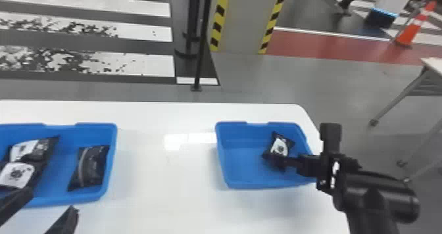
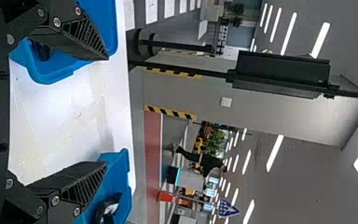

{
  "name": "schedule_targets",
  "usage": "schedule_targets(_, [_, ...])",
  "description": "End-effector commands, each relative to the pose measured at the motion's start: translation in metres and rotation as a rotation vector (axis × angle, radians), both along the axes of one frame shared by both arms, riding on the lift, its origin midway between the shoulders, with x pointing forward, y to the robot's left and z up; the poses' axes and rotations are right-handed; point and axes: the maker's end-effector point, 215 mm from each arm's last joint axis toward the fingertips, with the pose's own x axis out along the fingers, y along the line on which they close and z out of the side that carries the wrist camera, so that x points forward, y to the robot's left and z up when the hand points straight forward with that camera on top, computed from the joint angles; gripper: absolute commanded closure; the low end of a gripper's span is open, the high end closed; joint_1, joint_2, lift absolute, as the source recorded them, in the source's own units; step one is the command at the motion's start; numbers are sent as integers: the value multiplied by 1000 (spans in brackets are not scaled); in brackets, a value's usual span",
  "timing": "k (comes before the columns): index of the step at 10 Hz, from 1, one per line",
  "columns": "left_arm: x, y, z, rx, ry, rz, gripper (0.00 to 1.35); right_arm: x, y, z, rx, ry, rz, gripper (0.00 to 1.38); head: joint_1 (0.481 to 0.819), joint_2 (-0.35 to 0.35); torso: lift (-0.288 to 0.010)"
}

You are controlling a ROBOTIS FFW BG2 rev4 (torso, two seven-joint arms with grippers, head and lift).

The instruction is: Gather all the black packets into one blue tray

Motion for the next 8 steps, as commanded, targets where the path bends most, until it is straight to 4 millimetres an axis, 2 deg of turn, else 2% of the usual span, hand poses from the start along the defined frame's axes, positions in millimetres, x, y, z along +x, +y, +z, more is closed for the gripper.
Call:
schedule_targets(1, [3,-3,0,-5,-4,-7,249,10,-6,0,-9,11,-9,114,695,-256,-110])
schedule_targets(2, [5,-6,-1,-10,-4,-11,251,12,-7,-4,2,28,-15,125,695,-261,-110])
schedule_targets(3, [5,-6,-3,-12,-1,-12,252,13,-8,-9,5,44,-22,225,695,-265,-110])
schedule_targets(4, [6,-6,-4,-14,-1,-12,252,10,-7,-18,17,68,-24,506,695,-268,-110])
schedule_targets(6, [8,-9,-4,-20,-4,-19,260,6,-6,-28,31,104,-30,901,695,-270,-110])
schedule_targets(7, [8,-10,-4,-21,-3,-20,265,6,-8,-26,24,101,-30,1217,695,-271,-110])
schedule_targets(8, [8,-10,-5,-21,-1,-20,263,10,-13,-21,-3,88,-29,1277,695,-273,-110])
